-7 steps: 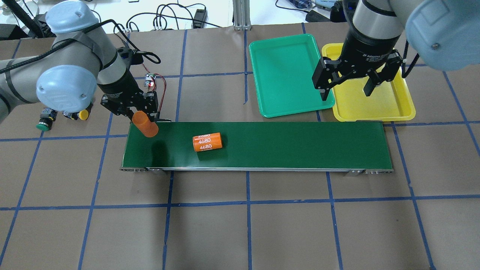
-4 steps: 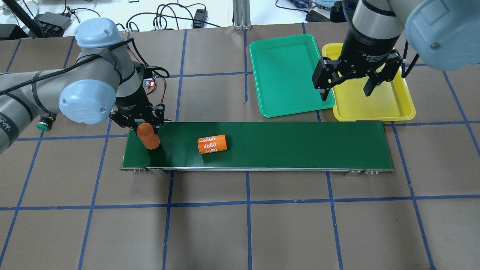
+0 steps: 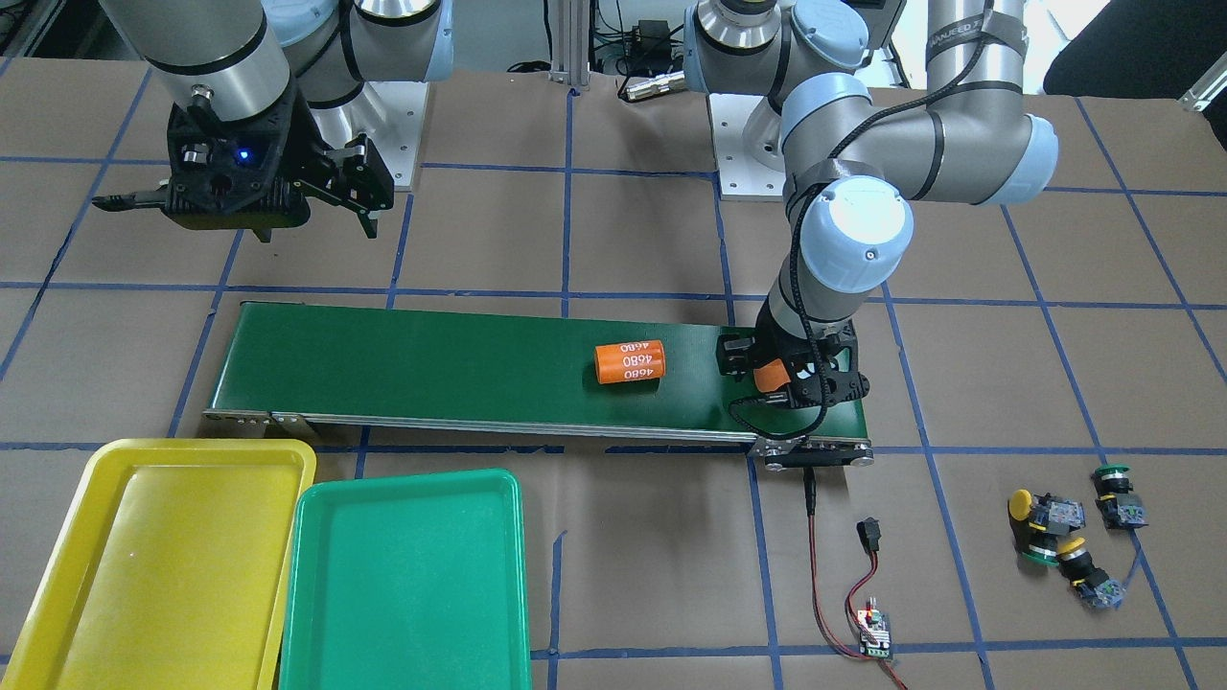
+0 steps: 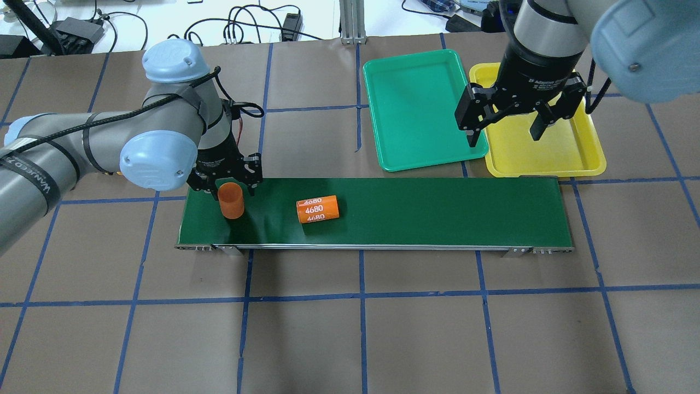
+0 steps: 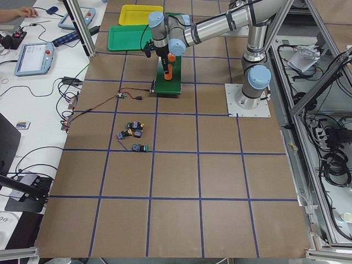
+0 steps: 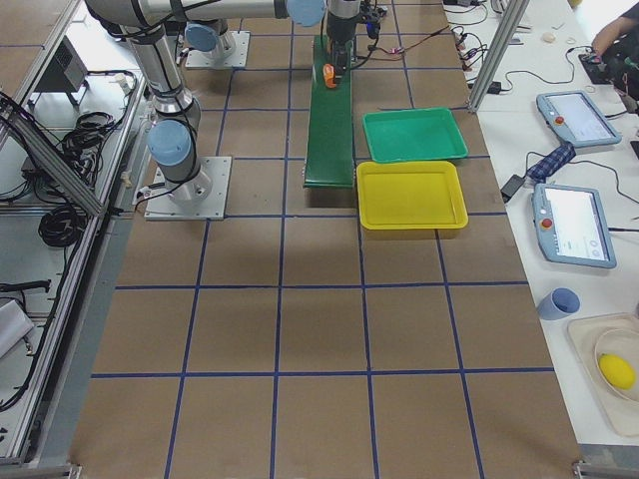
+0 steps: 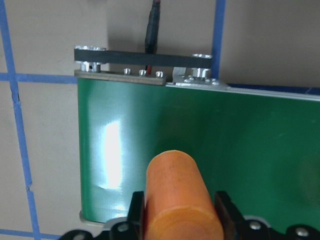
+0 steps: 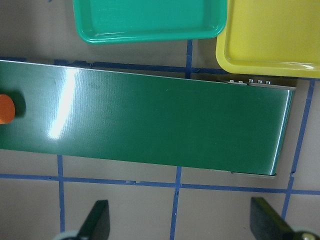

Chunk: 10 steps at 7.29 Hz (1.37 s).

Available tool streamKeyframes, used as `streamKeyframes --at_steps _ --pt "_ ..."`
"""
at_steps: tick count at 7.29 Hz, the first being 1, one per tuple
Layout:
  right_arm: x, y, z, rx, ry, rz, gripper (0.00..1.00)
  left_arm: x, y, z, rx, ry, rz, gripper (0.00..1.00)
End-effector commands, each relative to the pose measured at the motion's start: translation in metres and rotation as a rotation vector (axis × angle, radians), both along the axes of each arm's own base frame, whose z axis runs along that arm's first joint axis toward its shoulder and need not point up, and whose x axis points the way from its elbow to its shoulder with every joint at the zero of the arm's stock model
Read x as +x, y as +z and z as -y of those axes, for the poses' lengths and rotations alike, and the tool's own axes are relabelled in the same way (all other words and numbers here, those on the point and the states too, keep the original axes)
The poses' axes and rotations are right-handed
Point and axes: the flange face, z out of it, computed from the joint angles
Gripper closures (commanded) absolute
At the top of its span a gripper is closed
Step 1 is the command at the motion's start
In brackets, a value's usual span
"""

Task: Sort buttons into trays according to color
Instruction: 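Place the second orange cell on the conveyor with the left gripper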

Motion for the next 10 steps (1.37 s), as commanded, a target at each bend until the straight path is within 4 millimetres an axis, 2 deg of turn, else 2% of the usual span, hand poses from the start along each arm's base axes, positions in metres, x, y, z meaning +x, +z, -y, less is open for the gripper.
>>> streamKeyframes --at_steps 1,2,3,4,5,6,7,8,9,10 --pt "-0.001 0.0 0.0 -0.001 -0.001 0.0 0.0 -0.036 0.007 -0.005 -0.007 0.054 -0.103 0.0" --pt "-0.001 0.0 0.0 -0.003 -0.001 0.0 0.0 -0.038 0.012 -0.006 -0.014 0.069 -0.127 0.0" --pt "0.0 0.0 0.0 0.0 0.0 0.0 0.0 -0.031 0.033 -0.005 -0.051 0.064 -0.133 0.0" --pt "-0.001 0.0 0.0 -0.003 -0.001 0.0 0.0 -0.007 0.05 0.008 -0.079 0.02 -0.126 0.0" --pt "-0.001 0.0 0.0 0.0 -0.001 0.0 0.0 0.063 0.064 0.033 -0.093 -0.012 -0.136 0.0" --pt "0.0 0.0 0.0 -0.004 0.0 0.0 0.0 0.145 0.062 0.061 -0.108 -0.106 -0.149 0.0" --pt "-0.001 0.0 0.0 0.002 -0.001 0.0 0.0 0.18 0.065 0.082 -0.129 -0.235 -0.132 0.0" --pt "-0.001 0.0 0.0 0.001 -0.001 0.0 0.0 0.242 0.055 0.105 -0.108 -0.326 -0.064 0.0" --pt "-0.001 0.0 0.0 0.001 -0.001 0.0 0.0 0.302 0.03 0.137 -0.138 -0.375 -0.03 0.0" --pt "-0.001 -0.002 0.0 0.004 -0.001 0.0 0.0 0.327 0.014 0.156 -0.145 -0.381 -0.035 0.0"
